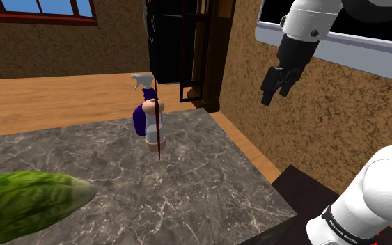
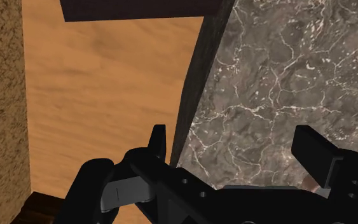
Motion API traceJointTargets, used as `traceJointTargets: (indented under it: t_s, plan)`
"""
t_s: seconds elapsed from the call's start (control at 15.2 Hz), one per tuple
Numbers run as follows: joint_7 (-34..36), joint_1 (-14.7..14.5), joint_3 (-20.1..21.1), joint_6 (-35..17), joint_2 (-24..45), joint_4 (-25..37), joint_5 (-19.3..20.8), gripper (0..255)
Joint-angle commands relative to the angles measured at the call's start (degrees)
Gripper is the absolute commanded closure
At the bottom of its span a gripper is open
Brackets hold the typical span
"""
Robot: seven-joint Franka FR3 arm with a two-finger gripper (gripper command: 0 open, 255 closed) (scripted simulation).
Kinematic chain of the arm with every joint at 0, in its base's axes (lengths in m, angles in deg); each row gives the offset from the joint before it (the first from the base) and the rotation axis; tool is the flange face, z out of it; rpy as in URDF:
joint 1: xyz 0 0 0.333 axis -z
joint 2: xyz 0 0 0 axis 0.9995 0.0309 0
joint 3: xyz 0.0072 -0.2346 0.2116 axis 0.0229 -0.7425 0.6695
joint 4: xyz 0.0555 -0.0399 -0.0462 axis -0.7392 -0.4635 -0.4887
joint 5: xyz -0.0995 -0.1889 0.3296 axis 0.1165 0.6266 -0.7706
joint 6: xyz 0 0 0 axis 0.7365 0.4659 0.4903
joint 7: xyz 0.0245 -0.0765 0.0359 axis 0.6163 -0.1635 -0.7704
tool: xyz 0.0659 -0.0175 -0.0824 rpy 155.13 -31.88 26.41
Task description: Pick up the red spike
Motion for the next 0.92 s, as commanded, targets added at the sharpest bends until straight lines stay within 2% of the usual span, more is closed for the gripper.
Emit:
traceJointTargets:
  t_s: [0.0, 0.46, 0.86]
  plan:
    - [4.22, 0.22, 3.00, -2.71, 0.70, -0.05, -1.19, 0]
    - [18.91, 3.42, 14.48, -11.11, 8.34, 5.73, -1.82, 0]
    - [32.87, 9.13, 25.85, -16.40, 17.64, 14.27, 2.85, 0]
